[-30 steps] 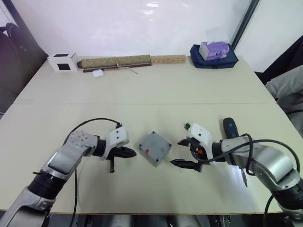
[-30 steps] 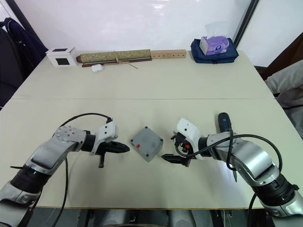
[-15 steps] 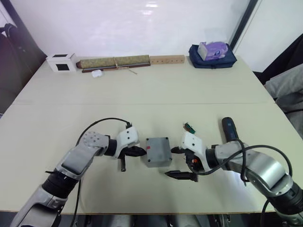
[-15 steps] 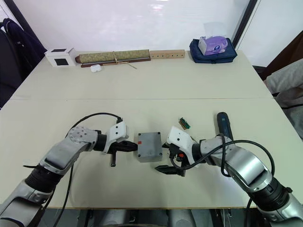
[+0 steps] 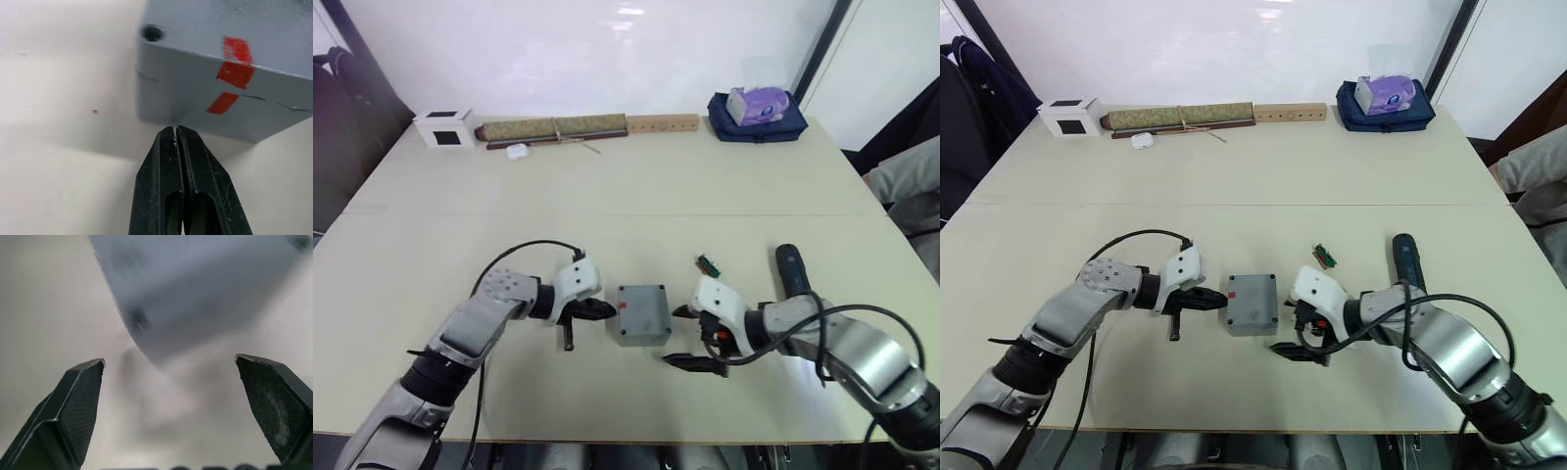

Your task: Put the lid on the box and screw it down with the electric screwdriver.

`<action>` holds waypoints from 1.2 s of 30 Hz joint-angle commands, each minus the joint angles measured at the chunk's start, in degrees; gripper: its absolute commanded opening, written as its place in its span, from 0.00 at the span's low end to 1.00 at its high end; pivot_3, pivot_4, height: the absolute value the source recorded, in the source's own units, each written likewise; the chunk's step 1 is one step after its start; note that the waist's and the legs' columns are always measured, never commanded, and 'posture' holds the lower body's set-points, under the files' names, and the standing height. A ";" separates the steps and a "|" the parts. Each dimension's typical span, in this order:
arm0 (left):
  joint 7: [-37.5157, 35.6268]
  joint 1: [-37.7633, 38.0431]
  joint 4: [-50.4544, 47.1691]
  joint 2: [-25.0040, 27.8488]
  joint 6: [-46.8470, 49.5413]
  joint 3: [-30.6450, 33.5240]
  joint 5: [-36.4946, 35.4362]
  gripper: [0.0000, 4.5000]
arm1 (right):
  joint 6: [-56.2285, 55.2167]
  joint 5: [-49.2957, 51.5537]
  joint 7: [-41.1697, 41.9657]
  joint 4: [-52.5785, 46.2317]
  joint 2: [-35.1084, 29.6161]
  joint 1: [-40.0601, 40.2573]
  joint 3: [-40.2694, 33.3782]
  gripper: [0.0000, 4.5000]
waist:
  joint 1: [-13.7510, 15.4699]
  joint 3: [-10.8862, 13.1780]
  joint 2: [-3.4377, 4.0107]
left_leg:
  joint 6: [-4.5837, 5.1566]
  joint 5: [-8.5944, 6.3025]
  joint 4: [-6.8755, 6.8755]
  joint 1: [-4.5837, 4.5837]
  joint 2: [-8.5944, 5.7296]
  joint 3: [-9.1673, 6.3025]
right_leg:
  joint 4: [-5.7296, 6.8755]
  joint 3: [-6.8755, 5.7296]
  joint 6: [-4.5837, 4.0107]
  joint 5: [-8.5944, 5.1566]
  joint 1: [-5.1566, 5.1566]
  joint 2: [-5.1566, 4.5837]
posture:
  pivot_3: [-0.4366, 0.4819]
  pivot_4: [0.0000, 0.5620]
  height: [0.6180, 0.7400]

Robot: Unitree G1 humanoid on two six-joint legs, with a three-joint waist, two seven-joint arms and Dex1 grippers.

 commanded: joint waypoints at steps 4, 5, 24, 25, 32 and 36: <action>-3.78 -6.53 -4.22 4.32 6.62 10.42 -10.63 0.00 | 3.77 8.40 -6.67 -1.64 6.54 5.90 -22.73 0.98 | -0.14 -0.04 0.00 | 0.00 0.00 -0.01 0.07 0.05 -0.09 | 0.03 -0.06 0.00 0.00 0.07 0.12 | 0.48 0.27 1.00; -4.07 -7.20 -4.89 4.38 7.37 10.43 -11.57 0.00 | 2.49 7.17 -7.74 -0.92 7.42 6.71 -23.00 0.98 | -0.14 -0.04 0.01 | 0.00 0.00 -0.01 0.08 0.04 -0.08 | 0.03 -0.06 0.00 0.00 0.08 0.11 | 0.48 0.27 1.00; -5.93 -12.01 -7.77 3.11 7.69 5.17 -13.54 0.00 | -16.89 -5.10 -10.93 10.76 15.71 13.16 -16.10 0.52 | -0.20 -0.03 0.02 | -0.02 0.01 -0.02 0.13 -0.09 0.05 | 0.08 0.03 -0.01 -0.01 0.07 0.09 | 0.48 0.27 1.00; -5.90 -12.03 -7.69 3.05 7.63 5.08 -13.47 0.00 | -16.87 -5.17 -11.01 10.88 15.87 12.93 -15.83 0.52 | -0.20 -0.03 0.02 | -0.02 0.01 -0.01 0.12 -0.09 0.05 | 0.08 0.02 -0.01 -0.01 0.07 0.09 | 0.48 0.27 1.00; -5.70 -11.75 -7.04 2.93 7.18 4.90 -13.15 0.00 | -16.17 -5.35 -11.18 11.54 16.49 11.37 -14.30 0.46 | -0.23 -0.03 0.02 | -0.02 0.01 -0.01 0.13 -0.09 0.05 | 0.08 0.02 -0.01 -0.01 0.07 0.10 | 0.48 0.27 1.00; -5.70 -11.43 -7.03 3.05 7.03 5.01 -13.18 0.00 | -16.09 -5.49 -10.95 11.88 16.55 10.92 -14.24 0.14 | -0.24 -0.03 0.02 | -0.02 0.01 -0.01 0.13 -0.09 0.04 | 0.09 0.02 -0.01 -0.01 0.07 0.10 | 0.48 0.27 1.00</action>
